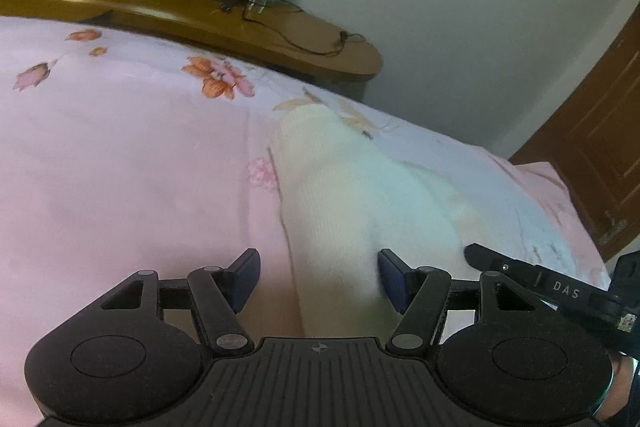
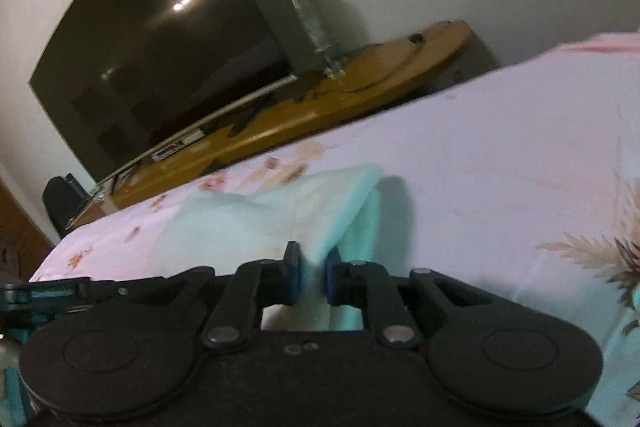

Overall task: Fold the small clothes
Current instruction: 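Lay the lifted layer over the stack with the right gripper and open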

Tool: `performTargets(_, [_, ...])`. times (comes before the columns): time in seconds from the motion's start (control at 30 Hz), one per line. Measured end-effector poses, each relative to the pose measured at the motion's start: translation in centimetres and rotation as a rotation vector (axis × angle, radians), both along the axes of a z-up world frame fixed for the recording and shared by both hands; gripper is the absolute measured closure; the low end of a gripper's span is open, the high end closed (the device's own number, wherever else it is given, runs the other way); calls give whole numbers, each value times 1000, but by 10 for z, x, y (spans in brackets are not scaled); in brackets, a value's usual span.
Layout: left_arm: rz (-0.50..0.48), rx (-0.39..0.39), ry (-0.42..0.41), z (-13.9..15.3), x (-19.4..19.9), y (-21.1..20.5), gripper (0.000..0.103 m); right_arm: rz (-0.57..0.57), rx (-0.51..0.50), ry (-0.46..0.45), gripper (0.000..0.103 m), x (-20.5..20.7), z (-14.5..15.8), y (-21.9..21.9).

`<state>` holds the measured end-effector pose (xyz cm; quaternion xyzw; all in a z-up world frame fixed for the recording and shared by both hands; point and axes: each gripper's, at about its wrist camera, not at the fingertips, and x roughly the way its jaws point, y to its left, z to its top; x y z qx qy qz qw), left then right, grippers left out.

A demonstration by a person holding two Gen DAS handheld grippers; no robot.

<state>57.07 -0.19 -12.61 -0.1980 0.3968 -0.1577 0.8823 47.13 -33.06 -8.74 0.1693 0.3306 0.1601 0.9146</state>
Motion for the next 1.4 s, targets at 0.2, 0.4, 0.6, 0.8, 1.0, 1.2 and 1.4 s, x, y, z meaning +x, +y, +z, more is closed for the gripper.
performTargets(0.2, [-15, -5, -2, -1, -8, 11, 37, 25, 58, 74, 83, 3, 6, -3])
performTargets(0.4, [-61, 17, -54, 23, -55, 24, 37, -1, 116, 58, 77, -59, 16, -15])
performTargets(0.6, [-75, 49, -38, 0, -101, 26, 37, 23, 56, 152, 78, -112, 4, 3])
performTargets(0.8, [-117, 192, -41, 8, -117, 21, 37, 47, 29, 90, 93, -131, 17, 15])
performTargets(1.0, [-138, 246, -88, 22, -129, 22, 37, 24, 6, 167, 92, -128, 3, 9])
performTargets(1.2, [-27, 238, -175, 45, -69, 11, 37, -58, -44, -74, 86, -109, 45, 10])
performTargets(1.4, [-20, 239, -61, 14, -11, -5, 20, -21, -184, -37, 87, -41, 24, 36])
